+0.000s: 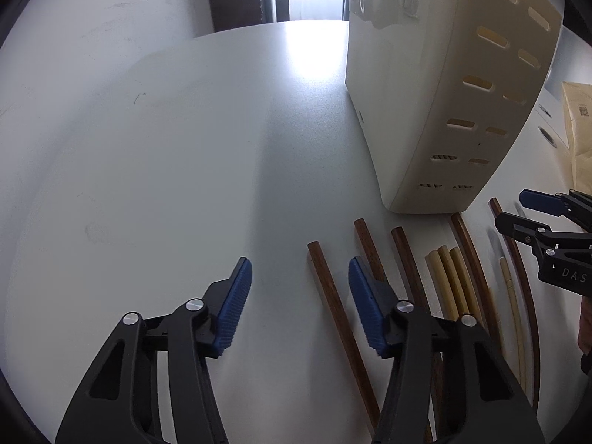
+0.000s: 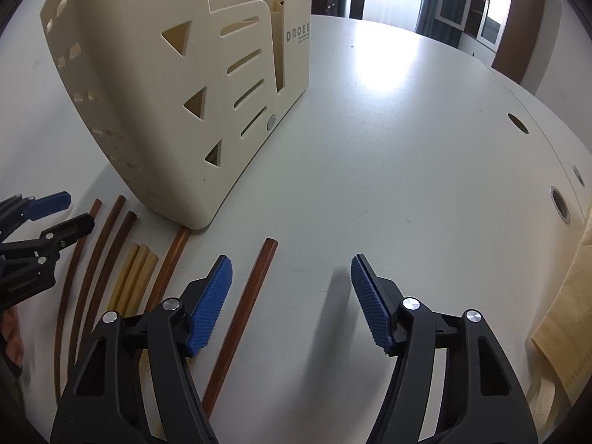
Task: Organize utensils
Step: 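Lower both grippers and close each on a brown chopstick, then lift the brown chopsticks and carry both above the cream holder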
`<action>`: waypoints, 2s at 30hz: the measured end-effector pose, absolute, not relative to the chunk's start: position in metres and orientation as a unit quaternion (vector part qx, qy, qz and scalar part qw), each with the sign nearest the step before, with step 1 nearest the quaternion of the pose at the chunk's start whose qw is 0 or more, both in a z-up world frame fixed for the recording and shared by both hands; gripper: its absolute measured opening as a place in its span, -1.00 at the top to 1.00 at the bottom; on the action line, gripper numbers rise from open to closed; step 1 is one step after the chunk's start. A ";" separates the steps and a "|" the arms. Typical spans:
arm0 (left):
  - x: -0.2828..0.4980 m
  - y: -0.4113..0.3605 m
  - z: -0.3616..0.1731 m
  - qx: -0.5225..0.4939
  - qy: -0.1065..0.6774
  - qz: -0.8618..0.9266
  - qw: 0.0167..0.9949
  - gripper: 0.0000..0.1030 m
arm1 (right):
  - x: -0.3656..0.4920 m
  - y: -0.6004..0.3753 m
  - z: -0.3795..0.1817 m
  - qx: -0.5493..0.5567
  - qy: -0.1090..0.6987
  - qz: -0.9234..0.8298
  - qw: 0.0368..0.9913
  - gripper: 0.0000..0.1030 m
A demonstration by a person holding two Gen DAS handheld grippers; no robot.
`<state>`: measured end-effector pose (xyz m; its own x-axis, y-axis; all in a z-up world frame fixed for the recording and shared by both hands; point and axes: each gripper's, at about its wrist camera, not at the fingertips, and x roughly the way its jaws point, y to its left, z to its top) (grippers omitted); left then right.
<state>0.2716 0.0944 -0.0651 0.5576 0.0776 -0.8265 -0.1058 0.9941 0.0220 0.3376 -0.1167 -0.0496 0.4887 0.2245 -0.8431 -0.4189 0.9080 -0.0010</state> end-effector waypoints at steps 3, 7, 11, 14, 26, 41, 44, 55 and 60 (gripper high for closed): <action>0.274 0.091 -0.067 -0.009 0.473 0.044 0.880 0.33 | 0.333 -0.112 -0.049 -0.116 0.473 0.187 0.853 -0.01; 0.277 0.091 -0.064 -0.008 0.475 0.034 0.879 0.45 | 0.324 -0.108 -0.048 -0.118 0.478 0.193 0.848 0.28; 0.279 0.091 -0.063 0.002 0.473 0.034 0.880 0.78 | 0.326 -0.105 -0.044 -0.111 0.486 0.200 0.844 0.73; 0.274 0.089 -0.061 0.011 0.473 0.042 0.880 0.84 | 0.325 -0.108 -0.043 -0.101 0.489 0.209 0.841 0.78; 0.233 0.062 0.020 0.013 0.367 0.032 0.930 0.87 | 0.296 -0.115 0.027 -0.054 0.412 0.244 0.876 0.85; 0.184 0.054 0.096 0.013 0.261 0.030 0.965 0.87 | 0.229 -0.116 0.106 -0.058 0.258 0.256 0.930 0.85; 0.177 0.054 0.108 0.009 0.243 0.030 0.970 0.87 | 0.229 -0.132 0.120 -0.052 0.232 0.264 0.935 0.85; 0.174 0.051 0.149 0.009 0.196 0.033 0.980 0.87 | 0.229 -0.139 0.159 -0.025 0.169 0.279 0.945 0.85; 0.178 0.050 0.171 0.000 0.166 0.027 0.986 0.87 | 0.239 -0.138 0.172 -0.005 0.141 0.288 0.947 0.85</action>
